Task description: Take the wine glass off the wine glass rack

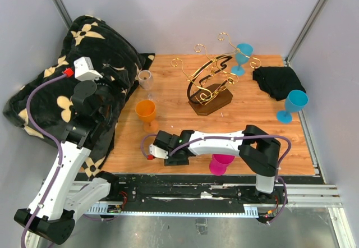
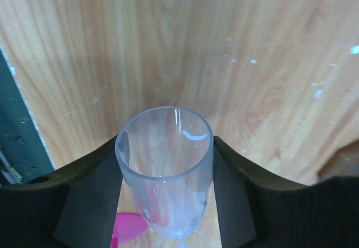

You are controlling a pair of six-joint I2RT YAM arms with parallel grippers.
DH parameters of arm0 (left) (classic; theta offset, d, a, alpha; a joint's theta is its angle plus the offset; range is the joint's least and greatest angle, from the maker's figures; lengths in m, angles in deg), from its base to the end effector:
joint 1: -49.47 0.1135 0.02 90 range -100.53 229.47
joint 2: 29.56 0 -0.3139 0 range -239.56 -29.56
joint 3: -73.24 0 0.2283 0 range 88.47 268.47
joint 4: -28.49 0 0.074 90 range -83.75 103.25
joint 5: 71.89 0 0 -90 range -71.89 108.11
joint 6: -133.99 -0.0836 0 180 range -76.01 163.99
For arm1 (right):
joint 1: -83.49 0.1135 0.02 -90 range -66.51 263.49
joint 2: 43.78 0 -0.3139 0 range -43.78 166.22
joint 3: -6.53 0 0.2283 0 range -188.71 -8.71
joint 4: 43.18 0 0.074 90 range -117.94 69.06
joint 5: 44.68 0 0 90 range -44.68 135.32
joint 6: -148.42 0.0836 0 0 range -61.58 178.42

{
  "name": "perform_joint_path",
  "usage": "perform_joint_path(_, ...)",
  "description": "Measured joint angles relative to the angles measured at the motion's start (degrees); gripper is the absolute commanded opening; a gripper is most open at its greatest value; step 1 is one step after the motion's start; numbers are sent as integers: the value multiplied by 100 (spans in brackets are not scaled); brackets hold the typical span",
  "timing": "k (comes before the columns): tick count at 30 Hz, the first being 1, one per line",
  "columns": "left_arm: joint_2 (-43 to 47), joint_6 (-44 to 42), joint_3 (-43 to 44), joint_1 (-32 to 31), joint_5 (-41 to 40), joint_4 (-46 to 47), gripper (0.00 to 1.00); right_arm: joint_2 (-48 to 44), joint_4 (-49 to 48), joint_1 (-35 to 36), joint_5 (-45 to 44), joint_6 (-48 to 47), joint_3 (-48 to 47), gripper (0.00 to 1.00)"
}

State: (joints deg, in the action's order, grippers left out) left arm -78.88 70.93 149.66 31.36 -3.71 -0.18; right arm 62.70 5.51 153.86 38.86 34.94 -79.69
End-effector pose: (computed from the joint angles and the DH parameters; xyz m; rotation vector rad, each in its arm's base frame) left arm 0.1714 -0.0234 0.4514 -0.4163 1.5498 -0.3071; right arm 0.1364 0.3544 0.1889 -1.9961 1.9059 0.0611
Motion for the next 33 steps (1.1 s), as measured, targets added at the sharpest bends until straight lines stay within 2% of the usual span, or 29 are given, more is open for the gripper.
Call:
perform_joint_path(3, 0, -15, 11, 0, -2, -7, 79, -212, -240, -2, -295, -153, 57, 18)
perform_joint_path(7, 2, -15, 59, 0, 0, -20, 79, -953, -997, -4, -678, -437, 396, 16)
perform_joint_path(14, 15, -13, 70, 0, 4, -22, 79, -2317, -2922, -4, -920, -678, 1185, 18)
perform_joint_path(19, 15, -9, 70, 0, 17, -24, 79, -3130, -4485, -101, -804, -404, 2024, 17)
perform_joint_path(27, -7, 11, 70, 2, 129, -22, 79, -3340, -6498, -509, -511, 459, 2944, 16)
perform_joint_path(33, -81, 9, 83, 2, 162, -22, 79, -3101, -7868, -861, -153, 1143, 3270, 15)
